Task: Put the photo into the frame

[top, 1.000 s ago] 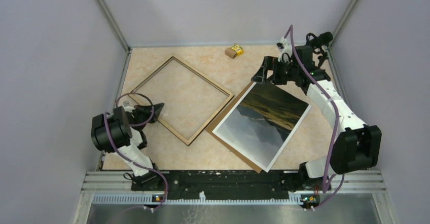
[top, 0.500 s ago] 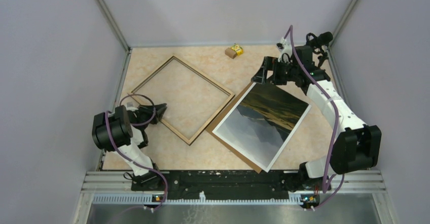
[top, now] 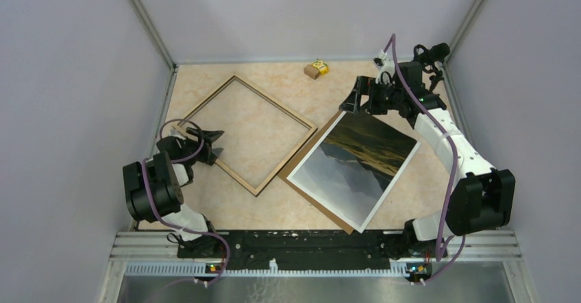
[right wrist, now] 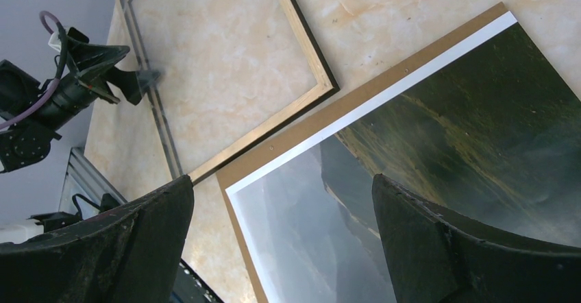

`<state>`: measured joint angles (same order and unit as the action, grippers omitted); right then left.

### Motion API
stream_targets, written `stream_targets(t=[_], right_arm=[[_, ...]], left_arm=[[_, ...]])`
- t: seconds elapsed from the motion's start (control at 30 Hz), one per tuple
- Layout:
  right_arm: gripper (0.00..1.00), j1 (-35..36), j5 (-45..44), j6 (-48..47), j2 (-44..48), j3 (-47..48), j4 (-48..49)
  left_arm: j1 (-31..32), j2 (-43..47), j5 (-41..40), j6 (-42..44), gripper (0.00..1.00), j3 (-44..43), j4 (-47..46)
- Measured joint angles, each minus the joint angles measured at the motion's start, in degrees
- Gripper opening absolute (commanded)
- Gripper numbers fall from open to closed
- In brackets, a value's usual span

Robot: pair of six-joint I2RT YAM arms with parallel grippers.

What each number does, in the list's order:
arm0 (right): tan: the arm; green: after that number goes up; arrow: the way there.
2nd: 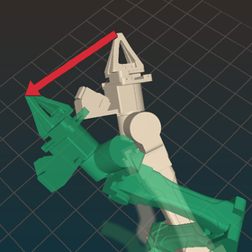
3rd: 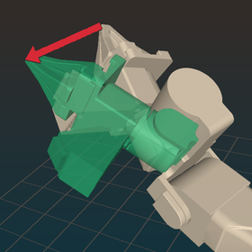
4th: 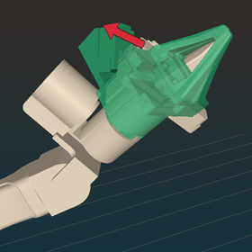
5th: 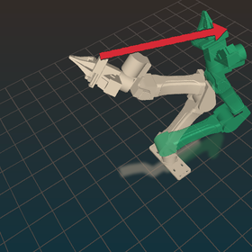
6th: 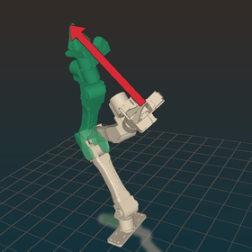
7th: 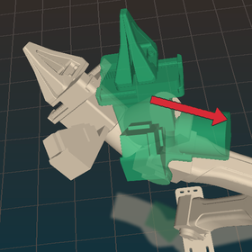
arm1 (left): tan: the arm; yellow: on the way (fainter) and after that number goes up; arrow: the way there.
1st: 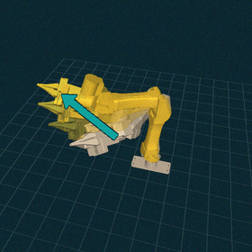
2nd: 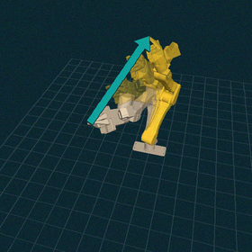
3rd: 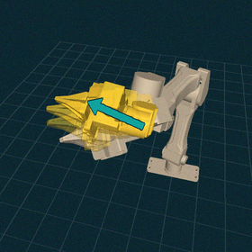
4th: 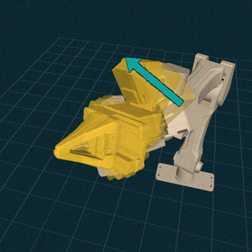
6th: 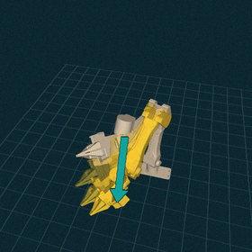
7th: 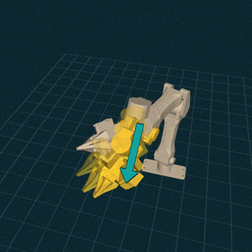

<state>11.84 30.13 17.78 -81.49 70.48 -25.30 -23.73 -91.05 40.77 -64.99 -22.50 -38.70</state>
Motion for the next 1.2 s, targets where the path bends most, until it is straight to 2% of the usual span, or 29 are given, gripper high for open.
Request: stream_targets(t=[0.23,0.53,0.7,1.03,1.2], right_arm=[[0.99,0.00,0.02,0.00,0.00,0.00,0.00],[0.99,0.00,0.02,0.00,0.00,0.00,0.00],[0.99,0.00,0.02,0.00,0.00,0.00,0.00],[0.99,0.00,0.02,0.00,0.00,0.00,0.00],[0.99,0.00,0.04,0.00,0.00,0.00,0.00]], left_arm=[[0.57,0.46,0.15,3.65,0.92,-5.44,11.32],[1.88,0.76,-7.28,11.13,0.98,-18.18,38.03],[3.61,-1.01,-11.63,13.55,0.98,-25.35,51.04],[8.13,-5.55,-22.10,14.03,0.98,-37.07,71.38],[9.44,-6.95,-26.34,13.66,0.98,-41.70,78.40]])
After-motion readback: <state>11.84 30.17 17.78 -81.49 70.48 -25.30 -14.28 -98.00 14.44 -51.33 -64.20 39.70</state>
